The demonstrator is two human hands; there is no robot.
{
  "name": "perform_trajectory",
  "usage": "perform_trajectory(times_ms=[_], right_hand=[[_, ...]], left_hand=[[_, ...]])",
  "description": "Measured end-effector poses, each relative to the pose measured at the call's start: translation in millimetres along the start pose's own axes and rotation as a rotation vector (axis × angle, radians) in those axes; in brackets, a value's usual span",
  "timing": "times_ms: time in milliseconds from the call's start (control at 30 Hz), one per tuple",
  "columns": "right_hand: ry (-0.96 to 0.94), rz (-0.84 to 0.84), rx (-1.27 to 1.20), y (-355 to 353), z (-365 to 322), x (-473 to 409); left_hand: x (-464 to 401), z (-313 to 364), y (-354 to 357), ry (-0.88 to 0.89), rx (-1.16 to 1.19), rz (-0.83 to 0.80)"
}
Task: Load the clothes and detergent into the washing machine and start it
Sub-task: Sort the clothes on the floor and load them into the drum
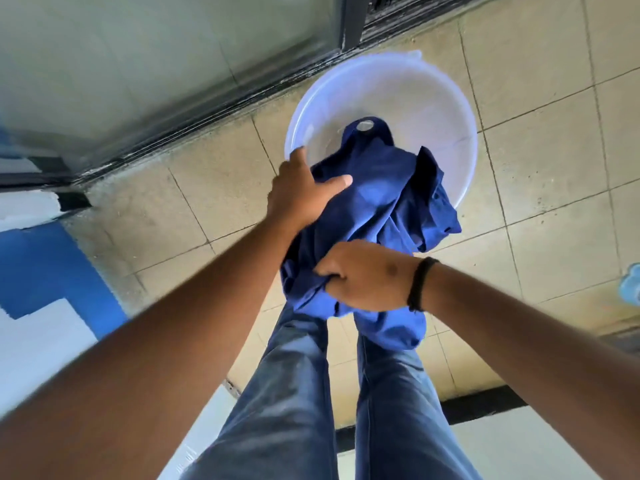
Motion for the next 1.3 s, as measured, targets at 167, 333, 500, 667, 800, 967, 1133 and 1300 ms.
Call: perform_trajectory(times_ms=[167, 333, 500, 667, 800, 967, 1133, 1300], right_hand=[[-0.06, -0.182, 0.066, 5, -27, 11], [0.091, -0.12, 0.073, -45, 1, 24], [0.574, 0.527, -0.035, -106, 79, 56], [0.82, 0.38, -0.692, -43, 70, 112], [0.481, 0.433, -0.904, -54, -15, 149], [0.296, 0.681, -0.416, -124, -68, 202], [0.12, 0.588, 0.126, -165, -120, 242], [-0.197, 0.251, 0.454, -99, -213, 262]], left_hand=[[-9, -5, 66, -0.092, -0.239, -0.39], [38, 23, 44, 0.067, -0.068, -0.122], [143, 70, 6, 0.309, 0.181, 0.079], [260, 125, -60, 0.439, 0.4, -0.02], [332, 162, -126, 0.472, 0.457, 0.005], [373, 147, -177, 0.295, 0.353, 0.234], [383, 91, -168, -0.027, 0.062, 0.23], [421, 182, -173, 0.424, -0.005, 0.484]])
Point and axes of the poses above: each hand's wrist, its own x-axis away from the middle knuckle, its own y-axis out of the palm, z = x × y, the point moved 10 cm from there along -x, towards the middle knuckle, and after that the axes turned 6 degrees about x, right-handed, at the moved point
